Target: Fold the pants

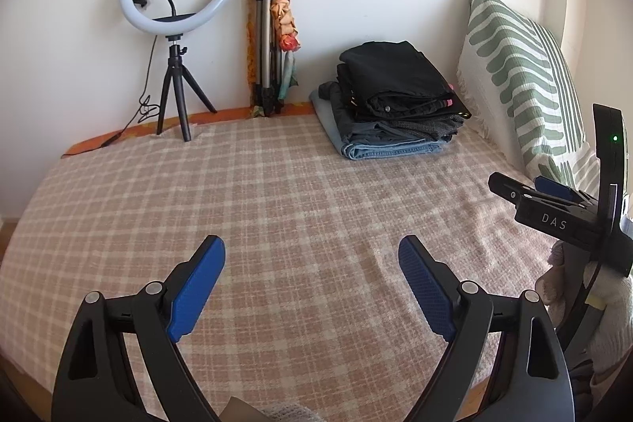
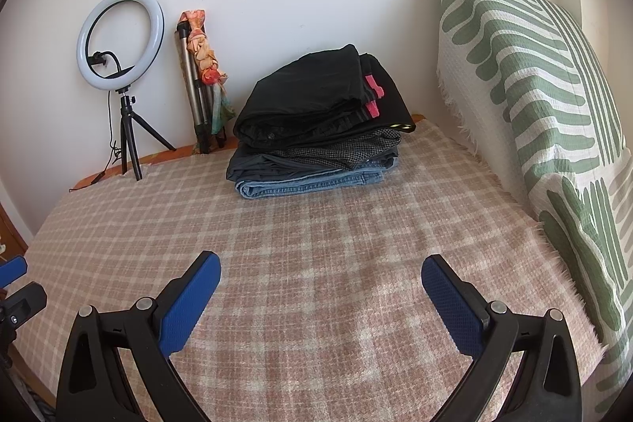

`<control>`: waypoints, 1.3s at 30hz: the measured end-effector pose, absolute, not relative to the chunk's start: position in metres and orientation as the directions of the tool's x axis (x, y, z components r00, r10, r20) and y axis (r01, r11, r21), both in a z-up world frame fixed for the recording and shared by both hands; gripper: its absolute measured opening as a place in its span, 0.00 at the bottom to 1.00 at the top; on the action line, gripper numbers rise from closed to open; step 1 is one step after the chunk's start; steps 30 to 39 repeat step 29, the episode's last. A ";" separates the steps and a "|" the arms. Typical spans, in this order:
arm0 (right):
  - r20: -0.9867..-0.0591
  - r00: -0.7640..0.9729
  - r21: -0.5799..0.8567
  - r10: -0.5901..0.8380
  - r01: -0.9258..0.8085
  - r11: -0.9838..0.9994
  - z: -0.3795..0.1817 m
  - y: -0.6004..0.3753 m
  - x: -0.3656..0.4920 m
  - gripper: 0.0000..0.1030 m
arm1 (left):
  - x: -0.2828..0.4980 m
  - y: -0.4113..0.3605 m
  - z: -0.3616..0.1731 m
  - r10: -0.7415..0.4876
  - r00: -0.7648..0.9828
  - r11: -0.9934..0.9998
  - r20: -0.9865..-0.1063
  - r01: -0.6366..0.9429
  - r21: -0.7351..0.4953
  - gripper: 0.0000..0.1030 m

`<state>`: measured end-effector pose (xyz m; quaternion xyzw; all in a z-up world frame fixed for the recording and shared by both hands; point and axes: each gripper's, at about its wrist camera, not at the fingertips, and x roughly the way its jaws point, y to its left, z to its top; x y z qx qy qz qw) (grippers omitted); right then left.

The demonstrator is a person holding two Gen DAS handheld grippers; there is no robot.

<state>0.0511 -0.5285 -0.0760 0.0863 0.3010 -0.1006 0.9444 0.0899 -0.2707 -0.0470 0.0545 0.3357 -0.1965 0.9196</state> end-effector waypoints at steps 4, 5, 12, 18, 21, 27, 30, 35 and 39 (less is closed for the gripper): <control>-0.586 0.799 0.102 -0.138 0.242 0.965 -0.076 -0.529 0.051 1.00 | 0.089 -0.271 -0.047 -0.324 0.698 0.917 -0.638 0.399 -0.029 0.87; -0.586 0.798 0.103 -0.138 0.242 0.965 -0.076 -0.529 0.051 1.00 | 0.089 -0.271 -0.047 -0.324 0.698 0.916 -0.638 0.399 -0.028 0.87; -0.586 0.798 0.103 -0.138 0.242 0.965 -0.076 -0.529 0.051 1.00 | 0.086 -0.271 -0.045 -0.319 0.713 0.917 -0.625 0.399 -0.012 0.87; -0.587 0.798 0.103 -0.138 0.242 0.965 -0.076 -0.528 0.051 1.00 | 0.083 -0.270 -0.042 -0.314 0.726 0.916 -0.611 0.401 0.005 0.87; -0.587 0.797 0.102 -0.139 0.244 0.965 -0.076 -0.528 0.051 1.00 | 0.082 -0.270 -0.042 -0.319 0.729 0.915 -0.606 0.403 0.003 0.87; -0.593 0.794 0.103 -0.136 0.243 0.965 -0.078 -0.528 0.052 1.00 | 0.082 -0.270 -0.042 -0.323 0.729 0.915 -0.604 0.405 0.000 0.87; -0.595 0.792 0.105 -0.134 0.242 0.965 -0.079 -0.528 0.053 1.00 | 0.083 -0.270 -0.042 -0.323 0.726 0.915 -0.607 0.404 -0.004 0.87; -0.595 0.792 0.105 -0.134 0.242 0.965 -0.079 -0.528 0.053 1.00 | 0.083 -0.270 -0.042 -0.323 0.726 0.915 -0.607 0.404 -0.004 0.87; -0.595 0.792 0.105 -0.134 0.242 0.965 -0.079 -0.528 0.053 1.00 | 0.083 -0.270 -0.042 -0.323 0.726 0.915 -0.607 0.404 -0.004 0.87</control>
